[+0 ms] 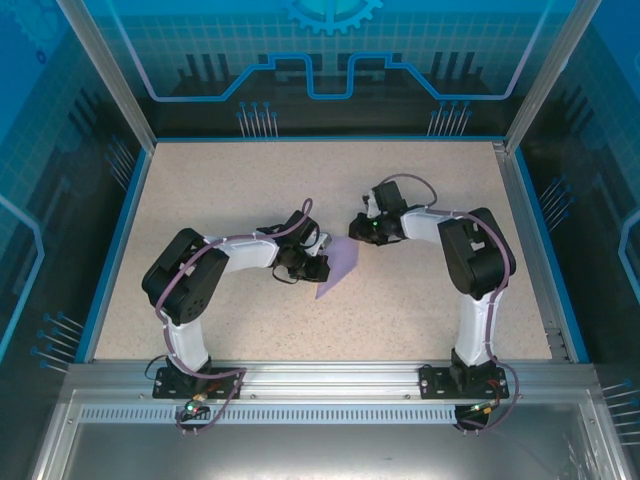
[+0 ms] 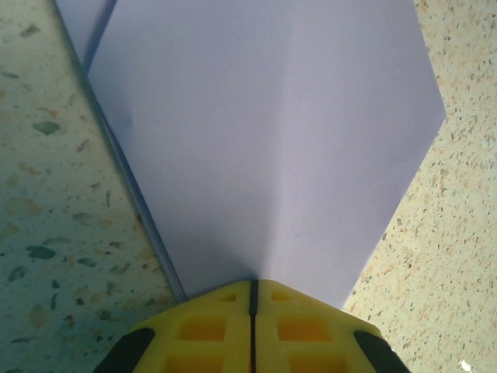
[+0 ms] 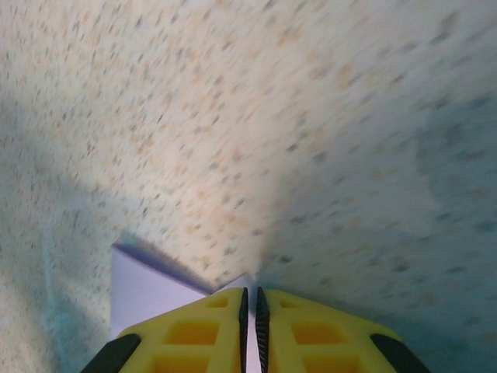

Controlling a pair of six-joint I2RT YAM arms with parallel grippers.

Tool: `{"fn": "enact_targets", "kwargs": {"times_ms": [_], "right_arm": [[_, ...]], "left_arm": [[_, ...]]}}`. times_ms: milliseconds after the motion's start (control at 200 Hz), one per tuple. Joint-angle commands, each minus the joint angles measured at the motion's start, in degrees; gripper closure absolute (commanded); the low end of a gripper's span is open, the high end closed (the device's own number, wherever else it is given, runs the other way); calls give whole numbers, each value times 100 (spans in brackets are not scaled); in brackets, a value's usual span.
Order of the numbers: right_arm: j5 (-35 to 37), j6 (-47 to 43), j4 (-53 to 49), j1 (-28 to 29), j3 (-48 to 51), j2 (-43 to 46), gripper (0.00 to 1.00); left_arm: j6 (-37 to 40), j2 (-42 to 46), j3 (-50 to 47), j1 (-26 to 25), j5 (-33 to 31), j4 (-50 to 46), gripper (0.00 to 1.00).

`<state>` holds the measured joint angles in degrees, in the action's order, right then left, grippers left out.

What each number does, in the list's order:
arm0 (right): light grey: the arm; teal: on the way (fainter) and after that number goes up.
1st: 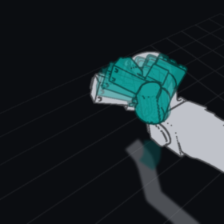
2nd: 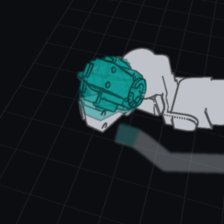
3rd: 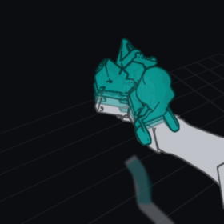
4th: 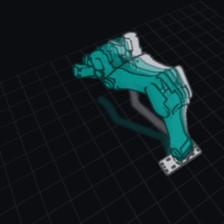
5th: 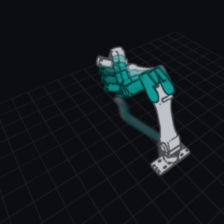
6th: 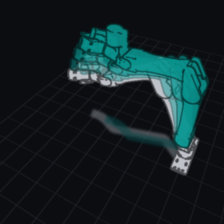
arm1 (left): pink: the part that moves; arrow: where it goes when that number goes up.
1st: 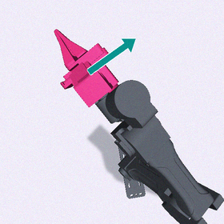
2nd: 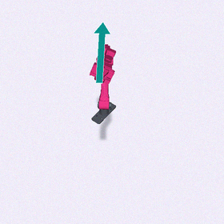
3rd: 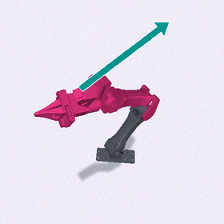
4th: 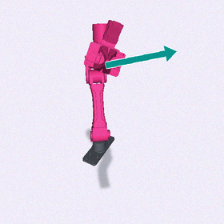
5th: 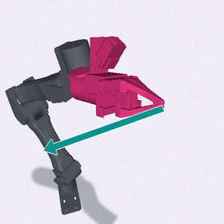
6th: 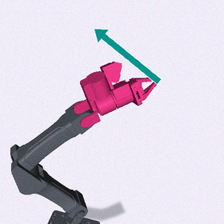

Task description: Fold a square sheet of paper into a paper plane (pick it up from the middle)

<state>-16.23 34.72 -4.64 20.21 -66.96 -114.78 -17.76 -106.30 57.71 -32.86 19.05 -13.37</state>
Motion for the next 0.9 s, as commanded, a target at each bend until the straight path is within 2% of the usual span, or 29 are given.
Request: {"fn": "enact_targets", "kwargs": {"times_ms": [0,260,435,595,730,895], "right_arm": [[525,-198,11,-323,-159,-187,85],[91,-130,218,-239,230,669,85],[-631,677,941,229,1028,1082,85],[-816,1395,1632,774,1503,1014,85],[-775,1480,1683,1098,1550,823,85],[-561,1315,1405,1141,1590,677,86]], "left_arm": [[213,-478,-294,-21,-721,-1034,93],[228,-464,-230,-19,-647,-1059,93],[229,-462,-156,-19,-596,-1018,93],[203,-406,-121,-21,-497,-949,93],[211,-314,-128,-23,-462,-942,92],[203,-252,-155,-19,-415,-928,92]]}}
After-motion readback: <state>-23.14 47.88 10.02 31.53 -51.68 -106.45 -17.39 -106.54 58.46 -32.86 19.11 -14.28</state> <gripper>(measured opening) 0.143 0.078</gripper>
